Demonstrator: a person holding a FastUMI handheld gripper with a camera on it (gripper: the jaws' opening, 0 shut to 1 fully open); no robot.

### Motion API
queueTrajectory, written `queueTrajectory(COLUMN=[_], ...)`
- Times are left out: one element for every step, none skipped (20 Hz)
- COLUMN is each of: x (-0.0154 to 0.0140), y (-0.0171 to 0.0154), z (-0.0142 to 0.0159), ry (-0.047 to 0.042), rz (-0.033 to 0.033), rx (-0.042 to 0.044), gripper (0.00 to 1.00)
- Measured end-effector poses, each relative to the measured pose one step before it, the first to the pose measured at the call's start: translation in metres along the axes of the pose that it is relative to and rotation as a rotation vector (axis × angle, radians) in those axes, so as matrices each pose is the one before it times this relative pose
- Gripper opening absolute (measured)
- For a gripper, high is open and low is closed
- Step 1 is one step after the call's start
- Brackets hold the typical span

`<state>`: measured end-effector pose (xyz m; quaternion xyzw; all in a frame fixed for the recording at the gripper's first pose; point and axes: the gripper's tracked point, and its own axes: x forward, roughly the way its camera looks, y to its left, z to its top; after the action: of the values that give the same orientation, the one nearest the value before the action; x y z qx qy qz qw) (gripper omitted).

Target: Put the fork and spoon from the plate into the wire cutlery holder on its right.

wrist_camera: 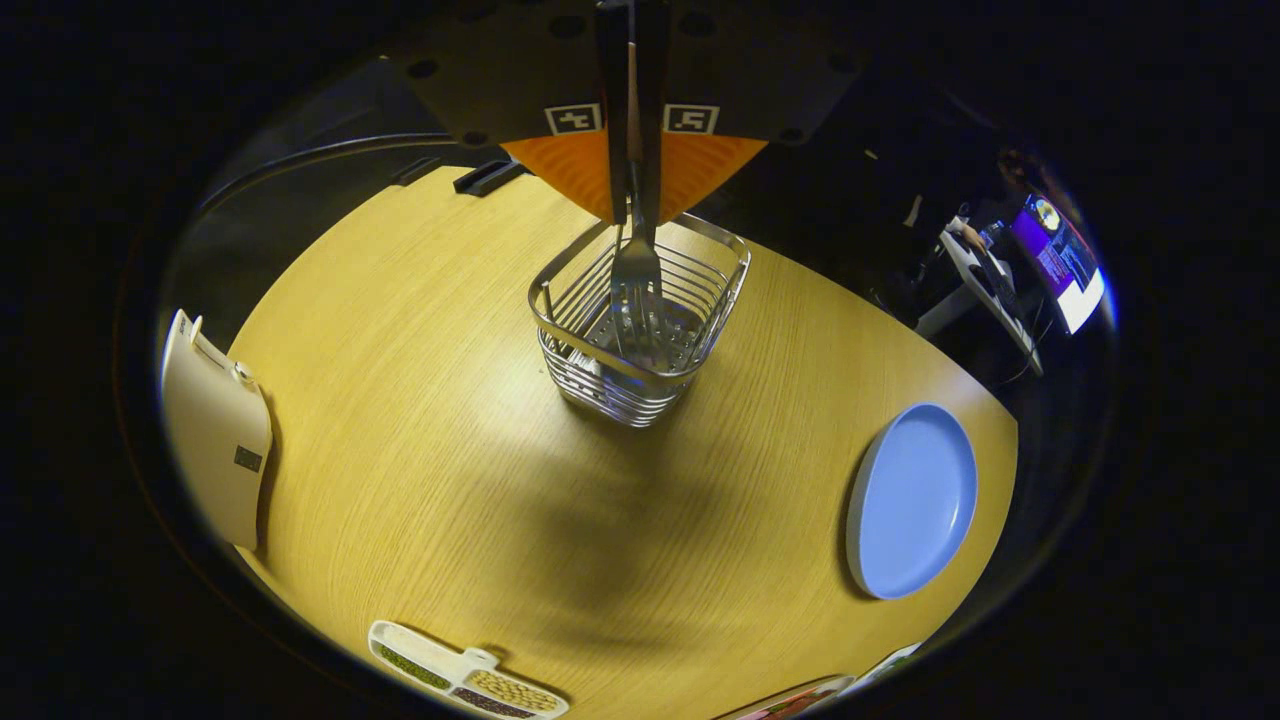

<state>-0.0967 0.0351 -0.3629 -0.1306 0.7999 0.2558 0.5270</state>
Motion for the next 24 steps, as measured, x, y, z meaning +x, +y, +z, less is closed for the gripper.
queueTrajectory(x=[0.0006, -0.00039, 0.00031, -0.00015, -0.00025, -0.00074, -0.00055, -0.00225, -0.00205, -0.00357, -0.00465, -0.00616, -0.00803, -0.01016, -0.01066, -0.01112, -0.01128, -0.01021, -0.01168, -0.0102, -0.01185, -0.01162, -0.00833, -0.0111], y=[-0.00006, -0.00011, 0.0006, -0.00079, -0.00033, 0.00102, 0.00167, 0.0018, 0.00271, 0.00304, 0.00456, 0.00532, 0.00461, 0.00415, 0.00298, 0.00267, 0.00139, 0.00078, 0.002, 0.00371, 0.00211, 0.00015, 0.00171, 0.00021], z=[-0.0005, 0.00165, 0.00049, -0.00032, 0.00304, 0.002, 0.0019, 0.00212, 0.00216, 0.00172, 0.00422, 0.00499, 0.00637, 0.00516, 0.00763, 0.00632, 0.00511, 0.00577, 0.00854, 0.01085, 0.01062, 0.01021, 0.01021, 0.00924], ry=[0.00173, -0.00149, -0.00166, -0.00431, -0.0085, -0.01322, -0.01777, -0.01931, -0.02337, -0.03251, -0.04765, -0.06053, -0.0697, -0.07965, -0.08651, -0.09497, -0.0968, -0.09093, -0.09199, -0.10001, -0.09469, -0.08816, -0.0764, -0.07012], rz=[0.00331, 0.00091, 0.00025, -0.00129, -0.00046, 0.00394, 0.00656, 0.00736, 0.00729, 0.01345, 0.02047, 0.0246, 0.02292, 0.01793, 0.00796, 0.00083, -0.00658, -0.00822, -0.00896, -0.00749, -0.01342, -0.01873, -0.02204, -0.02567], rx=[-0.00163, -0.00338, 0.00267, -0.00402, -0.00548, -0.00442, -0.00498, -0.00539, -0.00608, -0.00591, -0.00187, 0.00429, 0.00846, 0.0022, -0.0021, -0.01078, -0.01199, -0.00524, 0.00005, 0.00103, -0.00605, -0.01202, -0.01417, -0.01701], gripper=[0.08, 0.1, 0.11, 0.12, 0.13, 0.14, 0.13, 0.13, 0.13, 0.16, 0.16, 0.17, 0.17, 0.2, 0.22, 0.31, 0.4, 0.49, 0.53, 0.59, 0.62, 0.65, 0.67, 0.68])
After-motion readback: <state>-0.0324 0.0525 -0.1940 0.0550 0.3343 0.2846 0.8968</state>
